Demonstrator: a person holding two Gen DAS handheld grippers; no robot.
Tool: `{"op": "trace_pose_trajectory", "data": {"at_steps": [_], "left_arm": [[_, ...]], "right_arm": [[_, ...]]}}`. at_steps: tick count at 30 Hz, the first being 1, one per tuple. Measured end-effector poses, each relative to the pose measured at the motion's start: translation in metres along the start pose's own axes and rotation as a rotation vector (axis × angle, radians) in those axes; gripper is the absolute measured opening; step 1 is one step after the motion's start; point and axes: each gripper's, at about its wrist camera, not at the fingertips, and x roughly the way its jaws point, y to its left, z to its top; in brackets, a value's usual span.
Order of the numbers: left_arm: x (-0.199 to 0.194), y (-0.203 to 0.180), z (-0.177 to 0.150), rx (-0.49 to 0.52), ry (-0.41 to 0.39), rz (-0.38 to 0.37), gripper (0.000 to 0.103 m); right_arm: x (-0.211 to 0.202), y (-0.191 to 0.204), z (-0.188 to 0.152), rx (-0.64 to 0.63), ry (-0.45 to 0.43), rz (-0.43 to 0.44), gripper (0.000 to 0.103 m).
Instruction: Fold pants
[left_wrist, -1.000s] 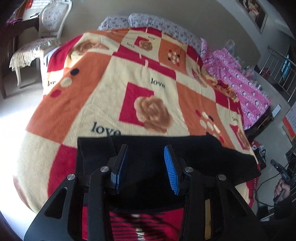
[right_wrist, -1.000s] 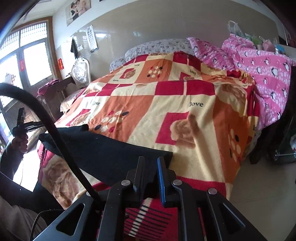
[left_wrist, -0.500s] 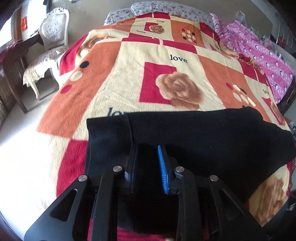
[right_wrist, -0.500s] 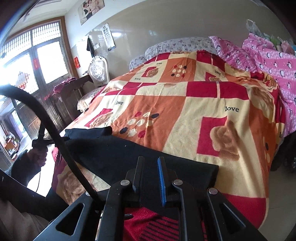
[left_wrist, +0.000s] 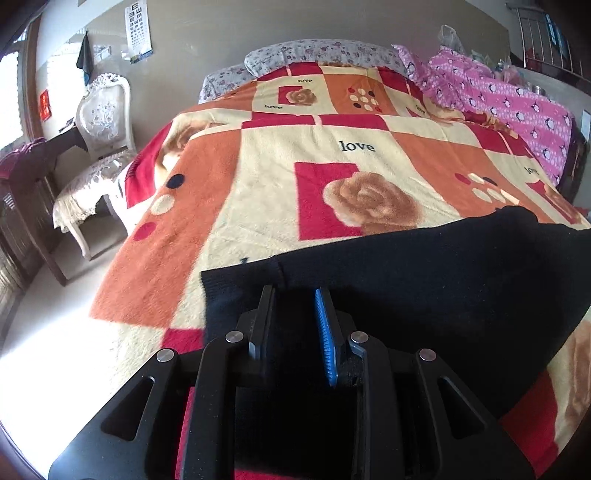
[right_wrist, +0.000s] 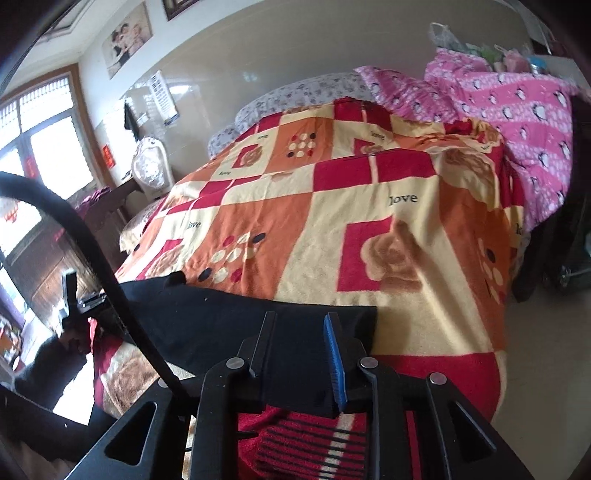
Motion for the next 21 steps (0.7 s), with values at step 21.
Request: {"op": "trace_pose_trajectory", "data": {"at_steps": [21], "left_arm": [[-0.034,-0.048,-0.027,-0.123,-0.051,-0.054,0.030]], "right_arm": [[0.070,-0.012,-0.041,0.004,0.075,-0.120,0.009]]}}
